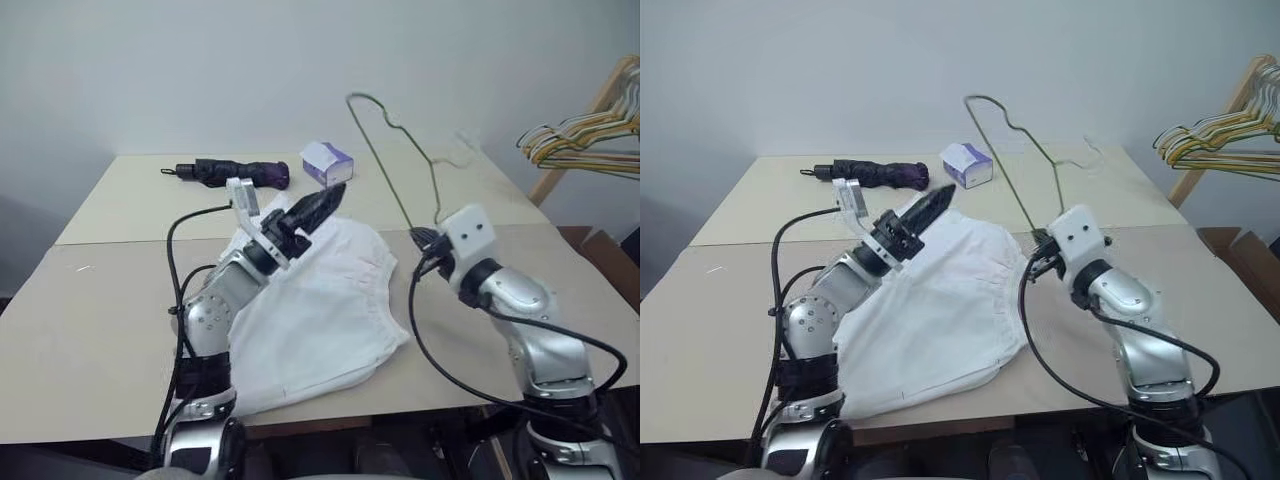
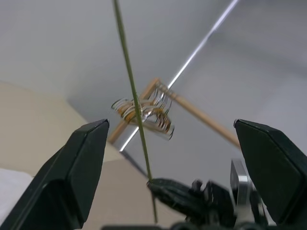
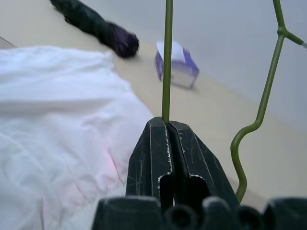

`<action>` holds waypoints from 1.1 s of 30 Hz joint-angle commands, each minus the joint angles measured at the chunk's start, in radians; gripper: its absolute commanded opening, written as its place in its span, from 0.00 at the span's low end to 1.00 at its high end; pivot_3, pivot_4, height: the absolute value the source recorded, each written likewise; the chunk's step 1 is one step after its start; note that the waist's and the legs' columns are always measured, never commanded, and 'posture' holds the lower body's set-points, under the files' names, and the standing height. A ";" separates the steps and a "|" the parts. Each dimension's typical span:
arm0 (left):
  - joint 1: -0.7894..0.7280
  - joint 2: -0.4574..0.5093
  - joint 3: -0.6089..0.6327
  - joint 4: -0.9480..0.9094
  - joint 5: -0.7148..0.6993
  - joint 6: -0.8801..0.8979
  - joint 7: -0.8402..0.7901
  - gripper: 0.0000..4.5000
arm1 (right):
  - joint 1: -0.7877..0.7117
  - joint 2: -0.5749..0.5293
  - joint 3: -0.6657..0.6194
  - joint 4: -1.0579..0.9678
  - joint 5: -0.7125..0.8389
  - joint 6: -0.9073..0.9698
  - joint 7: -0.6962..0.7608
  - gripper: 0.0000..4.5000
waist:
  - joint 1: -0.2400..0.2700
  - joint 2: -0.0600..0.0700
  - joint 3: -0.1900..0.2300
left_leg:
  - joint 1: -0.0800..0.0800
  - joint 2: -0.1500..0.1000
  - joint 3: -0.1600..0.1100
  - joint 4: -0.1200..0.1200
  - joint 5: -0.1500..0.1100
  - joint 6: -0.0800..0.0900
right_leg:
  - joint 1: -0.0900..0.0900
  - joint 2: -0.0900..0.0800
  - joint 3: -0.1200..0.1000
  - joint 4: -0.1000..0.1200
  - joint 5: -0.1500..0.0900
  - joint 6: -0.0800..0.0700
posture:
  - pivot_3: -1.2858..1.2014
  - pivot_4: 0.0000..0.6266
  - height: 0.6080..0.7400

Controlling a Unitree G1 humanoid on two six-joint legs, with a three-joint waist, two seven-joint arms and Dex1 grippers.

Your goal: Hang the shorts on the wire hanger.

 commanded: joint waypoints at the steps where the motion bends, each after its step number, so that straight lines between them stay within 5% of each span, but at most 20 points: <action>1: -0.034 -0.006 0.010 -0.018 -0.056 0.000 0.053 1.00 | 0.000 0.015 0.024 -0.043 -0.035 -0.112 -0.015 0.01 | -0.002 0.000 0.000 | 0.000 0.000 0.000 0.000 0.000 0.000 | 0.000 0.000 0.000 0.000 0.000 0.000 | 0.45 0.00 1.00; 8: -0.053 0.022 -0.050 -0.030 0.049 -0.091 0.040 1.00 | 0.014 0.032 0.087 -0.029 -0.097 -0.222 -0.012 0.01 | -0.001 0.000 0.000 | 0.000 0.000 0.001 0.000 0.000 0.000 | 0.000 0.001 0.000 -0.001 0.000 -0.001 | 0.45 0.00 1.00; 22: -0.059 -0.002 -0.034 0.026 0.050 -0.137 0.098 0.02 | 0.005 0.046 0.107 0.011 -0.177 -0.289 -0.032 0.00 | -0.001 0.000 0.000 | 0.000 -0.001 0.002 0.000 0.000 0.000 | 0.000 0.001 -0.001 -0.002 0.000 -0.001 | 0.45 0.00 1.00; 29: -0.042 0.028 -0.094 -0.007 0.105 -0.149 0.034 0.01 | 0.002 0.021 0.147 0.030 -0.285 -0.314 -0.030 0.00 | -0.001 0.000 0.000 | 0.000 -0.001 0.002 0.000 0.000 0.000 | 0.000 0.001 -0.001 -0.002 0.000 -0.001 | 0.45 0.00 1.00; 33: -0.030 0.045 -0.141 -0.005 0.177 -0.188 -0.023 0.00 | -0.003 0.013 0.155 0.041 -0.308 -0.337 -0.019 0.31 | 0.000 0.000 0.000 | -0.001 -0.001 0.004 0.000 0.000 0.000 | 0.000 0.000 -0.001 -0.003 0.000 -0.001 | 0.45 0.00 1.00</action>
